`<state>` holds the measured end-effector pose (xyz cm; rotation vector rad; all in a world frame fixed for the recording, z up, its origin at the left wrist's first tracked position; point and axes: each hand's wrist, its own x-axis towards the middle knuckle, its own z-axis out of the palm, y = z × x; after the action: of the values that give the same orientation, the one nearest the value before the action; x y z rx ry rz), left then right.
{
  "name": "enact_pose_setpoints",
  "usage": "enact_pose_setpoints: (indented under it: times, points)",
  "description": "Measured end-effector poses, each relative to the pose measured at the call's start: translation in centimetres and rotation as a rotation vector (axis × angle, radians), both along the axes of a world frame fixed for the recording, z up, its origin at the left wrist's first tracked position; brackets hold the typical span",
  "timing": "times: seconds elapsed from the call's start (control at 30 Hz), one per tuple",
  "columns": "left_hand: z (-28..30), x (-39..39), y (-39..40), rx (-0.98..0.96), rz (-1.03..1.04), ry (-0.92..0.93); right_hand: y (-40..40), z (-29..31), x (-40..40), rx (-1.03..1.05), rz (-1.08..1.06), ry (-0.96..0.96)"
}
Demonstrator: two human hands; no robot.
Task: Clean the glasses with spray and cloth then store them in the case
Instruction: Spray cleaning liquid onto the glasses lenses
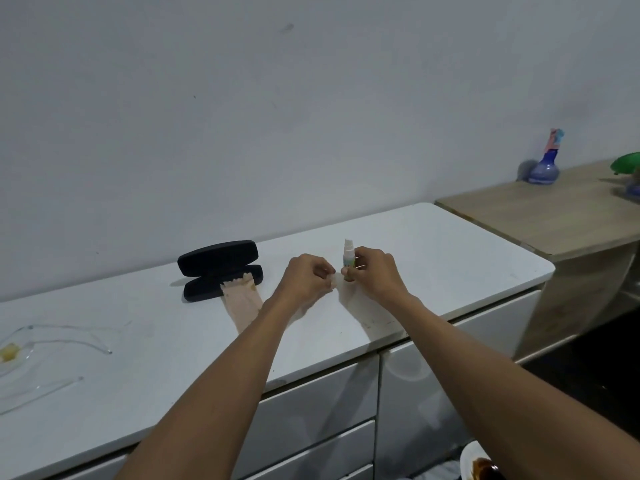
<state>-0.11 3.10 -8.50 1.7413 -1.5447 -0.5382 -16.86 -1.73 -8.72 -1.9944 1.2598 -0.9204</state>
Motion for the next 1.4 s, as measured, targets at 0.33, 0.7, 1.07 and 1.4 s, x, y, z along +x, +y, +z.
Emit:
enact_pose_setpoints:
  times: [0.33, 0.7, 1.07, 1.4]
  points:
    - [3.1, 3.2, 2.4, -0.11, 0.041, -0.055, 0.4, 2.4, 1.4, -0.046, -0.015, -0.009]
    - [7.6, 16.8, 14.0, -0.342, 0.421, -0.208, 8.3, 9.2, 15.8, -0.308, 0.245, -0.143]
    - [6.2, 26.4, 33.0, -0.135, 0.805, -0.424, 19.3, 9.8, 27.4, -0.381, 0.66, -0.157]
    - [1.9, 27.4, 37.5, 0.119, 0.731, -0.586, 22.1, 8.5, 30.0, -0.297, 0.744, -0.117]
